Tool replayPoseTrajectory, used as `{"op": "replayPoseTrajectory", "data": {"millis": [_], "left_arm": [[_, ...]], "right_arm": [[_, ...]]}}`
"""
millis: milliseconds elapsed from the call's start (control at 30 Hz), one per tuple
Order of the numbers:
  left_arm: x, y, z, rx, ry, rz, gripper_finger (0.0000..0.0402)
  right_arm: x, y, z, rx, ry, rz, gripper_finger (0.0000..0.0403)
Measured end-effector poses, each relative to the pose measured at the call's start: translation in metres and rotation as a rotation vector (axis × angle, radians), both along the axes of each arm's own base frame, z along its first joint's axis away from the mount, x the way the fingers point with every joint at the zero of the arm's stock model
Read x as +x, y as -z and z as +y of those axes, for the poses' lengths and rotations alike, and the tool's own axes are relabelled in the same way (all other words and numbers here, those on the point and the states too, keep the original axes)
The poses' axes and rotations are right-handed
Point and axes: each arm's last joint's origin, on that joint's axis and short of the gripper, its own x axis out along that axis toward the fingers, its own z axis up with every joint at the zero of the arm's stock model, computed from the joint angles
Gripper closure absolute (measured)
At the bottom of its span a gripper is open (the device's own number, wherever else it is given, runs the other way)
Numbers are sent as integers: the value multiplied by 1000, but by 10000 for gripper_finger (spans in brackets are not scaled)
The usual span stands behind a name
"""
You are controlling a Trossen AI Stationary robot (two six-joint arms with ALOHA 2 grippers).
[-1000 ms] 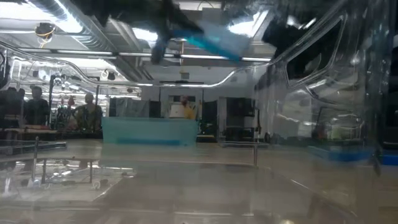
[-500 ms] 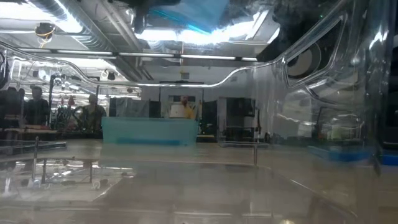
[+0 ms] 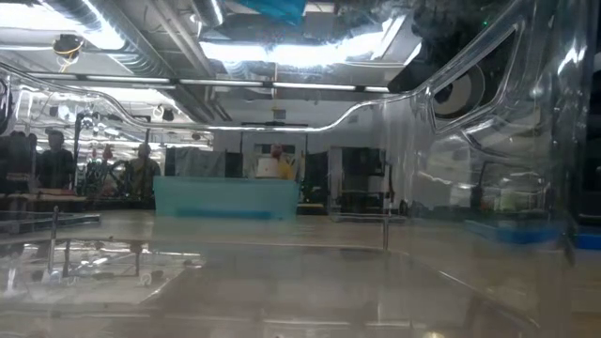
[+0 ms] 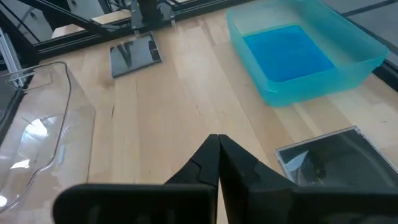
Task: Pick & place jewel cases by type
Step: Put the left blue cd case into the green bin
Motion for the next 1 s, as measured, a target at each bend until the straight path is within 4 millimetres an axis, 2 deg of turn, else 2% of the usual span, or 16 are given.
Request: {"op": "replayPoseTrajectory", "data": {"millis": [200, 300, 500, 733, 1000], "left_arm": [[-6, -20, -19, 286, -142, 67, 383], [-9, -23, -30, 431, -242, 141, 382], [-8, -17, -49, 646, -403, 319, 382], [2, -5, -70, 869, -486, 516, 382], [13, 6, -80, 899, -454, 539, 382]], "right_arm": [[0, 0, 0, 15, 8, -1, 393], [0, 0, -2, 27, 23, -3, 393], [-1, 1, -9, 52, 70, -2, 393], [-3, 1, -18, 72, 115, -6, 393], [-4, 1, -22, 77, 134, -8, 393]]}}
